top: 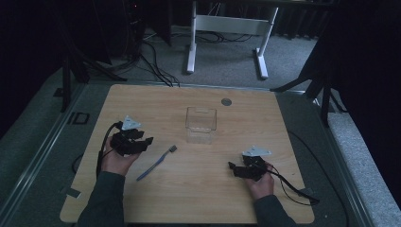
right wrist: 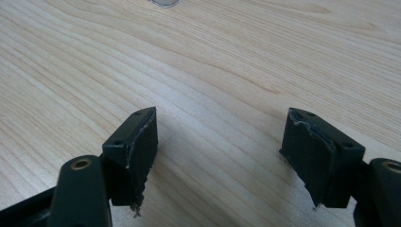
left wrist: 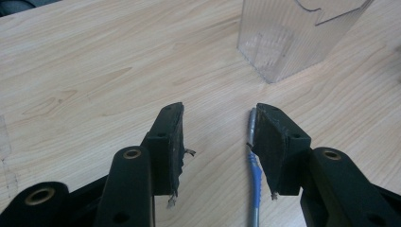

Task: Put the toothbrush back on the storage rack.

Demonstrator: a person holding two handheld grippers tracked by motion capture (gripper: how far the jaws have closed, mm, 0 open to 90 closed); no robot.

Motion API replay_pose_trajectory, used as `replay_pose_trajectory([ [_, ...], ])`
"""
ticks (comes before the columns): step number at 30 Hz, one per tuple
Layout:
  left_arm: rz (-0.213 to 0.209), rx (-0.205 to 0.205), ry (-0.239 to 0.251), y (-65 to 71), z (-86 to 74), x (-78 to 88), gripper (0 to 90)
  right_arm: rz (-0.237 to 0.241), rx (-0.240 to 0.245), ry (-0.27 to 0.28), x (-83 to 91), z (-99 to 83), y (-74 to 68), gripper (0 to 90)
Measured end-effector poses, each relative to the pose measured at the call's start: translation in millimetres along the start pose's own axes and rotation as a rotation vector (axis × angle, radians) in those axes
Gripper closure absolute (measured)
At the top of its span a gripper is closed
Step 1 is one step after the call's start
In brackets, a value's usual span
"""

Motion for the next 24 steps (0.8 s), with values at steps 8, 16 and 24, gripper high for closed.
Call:
replay_pose_trajectory([
  [8,-0.019,-0.019,-0.003,7.3,4.6,2.7,52.9,0.000,-0.001,0.000,0.0,0.0,-0.1,27.3],
  [16,-0.027,-0.043,-0.028,13.1,8.6,3.6,53.0,0.001,0.000,-0.001,0.0,0.0,0.0,27.2],
  [24,-0.049,-0.065,-0.048,15.2,9.2,2.1,51.9,0.001,0.001,0.000,0.0,0.0,0.0,27.2],
])
Point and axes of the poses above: each handheld gripper's, and its own axes: x roughly backward along the jaws, z roughly out of its top, y roughly to its right, the point moved 5 cm from there along -x, roughly forward along the jaws, and after that the axes turned 3 degrees about -y, right-handed, at the moved point
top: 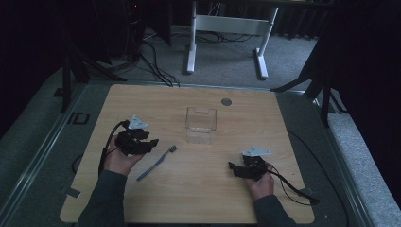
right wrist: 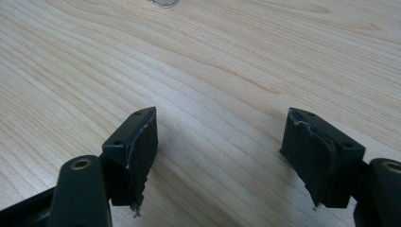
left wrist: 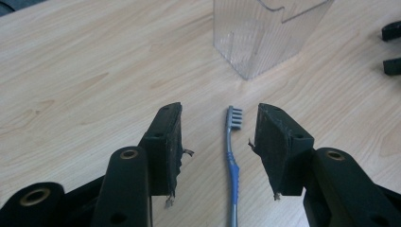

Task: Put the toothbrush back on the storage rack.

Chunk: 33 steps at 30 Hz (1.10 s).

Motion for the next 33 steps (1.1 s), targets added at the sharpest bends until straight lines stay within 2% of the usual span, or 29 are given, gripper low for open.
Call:
replay_pose_trajectory([
  [9,-0.011,-0.025,-0.028,0.4,1.5,3.8,50.9,0.000,-0.001,0.000,0.0,0.0,-0.1,27.2],
  [21,-0.023,-0.065,-0.122,2.2,1.3,1.6,51.8,0.001,0.001,-0.001,0.0,0.0,0.0,27.1],
  [33,-0.051,-0.092,-0.191,7.5,0.7,-5.5,53.8,0.001,0.001,-0.001,0.0,0.0,0.0,27.1],
])
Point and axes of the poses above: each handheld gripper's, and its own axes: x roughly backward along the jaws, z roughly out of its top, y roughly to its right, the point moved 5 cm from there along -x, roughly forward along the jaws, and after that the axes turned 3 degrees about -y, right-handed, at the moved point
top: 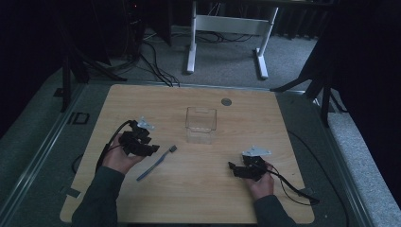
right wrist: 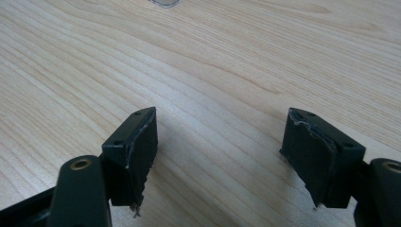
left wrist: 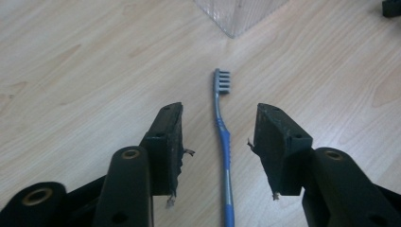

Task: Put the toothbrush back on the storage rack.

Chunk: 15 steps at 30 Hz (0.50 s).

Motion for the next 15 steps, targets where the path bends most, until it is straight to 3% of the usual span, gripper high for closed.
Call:
replay_pose_trajectory([
  [11,-0.019,-0.032,-0.041,6.0,2.2,-9.1,57.0,0.000,0.000,0.001,-0.1,0.0,0.0,27.0],
  [15,-0.005,-0.054,-0.074,9.2,3.4,-14.7,57.4,0.000,-0.001,0.000,0.0,0.0,-0.1,27.1],
])
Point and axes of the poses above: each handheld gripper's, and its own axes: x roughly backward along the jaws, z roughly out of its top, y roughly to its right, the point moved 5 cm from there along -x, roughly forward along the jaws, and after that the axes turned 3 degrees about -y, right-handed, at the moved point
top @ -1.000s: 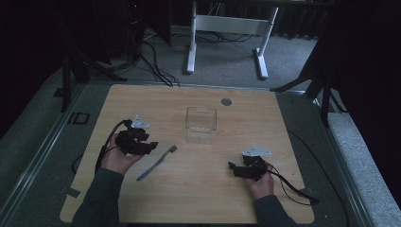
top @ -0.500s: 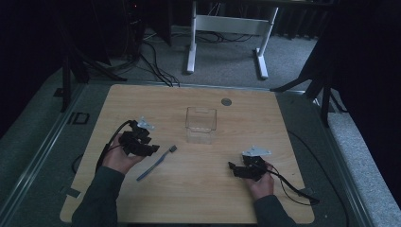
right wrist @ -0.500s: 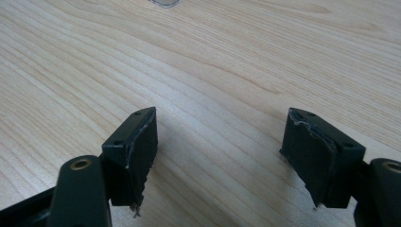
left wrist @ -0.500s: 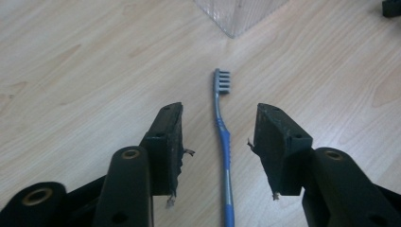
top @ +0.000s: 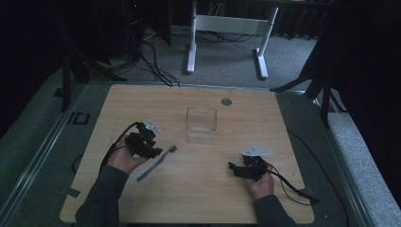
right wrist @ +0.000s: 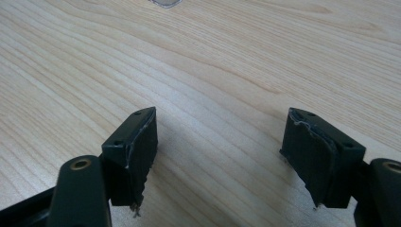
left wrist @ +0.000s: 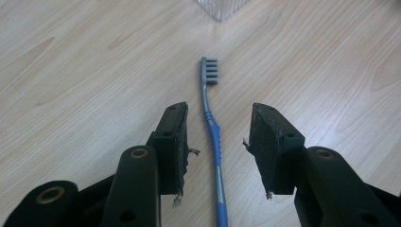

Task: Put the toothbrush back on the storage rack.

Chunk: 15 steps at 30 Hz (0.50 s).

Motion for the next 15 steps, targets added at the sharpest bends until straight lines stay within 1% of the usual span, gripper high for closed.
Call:
replay_pose_trajectory([
  [2,0.001,-0.011,-0.011,1.1,1.5,-2.3,57.3,0.000,0.000,0.000,0.0,0.0,0.0,27.1],
  [5,-0.001,-0.009,-0.014,2.9,3.9,-4.3,56.9,0.000,0.000,0.000,0.0,0.0,0.0,27.0],
  [8,-0.001,-0.016,-0.025,3.9,5.1,-5.5,57.0,0.000,0.001,0.000,0.0,0.0,0.0,27.0],
  [13,0.002,-0.030,-0.053,5.3,5.3,-8.3,57.3,0.000,0.001,0.000,-0.1,0.0,0.0,27.0],
  [15,-0.002,-0.028,-0.066,6.2,4.8,-10.0,57.6,0.000,0.001,0.000,0.0,0.0,0.0,27.0],
])
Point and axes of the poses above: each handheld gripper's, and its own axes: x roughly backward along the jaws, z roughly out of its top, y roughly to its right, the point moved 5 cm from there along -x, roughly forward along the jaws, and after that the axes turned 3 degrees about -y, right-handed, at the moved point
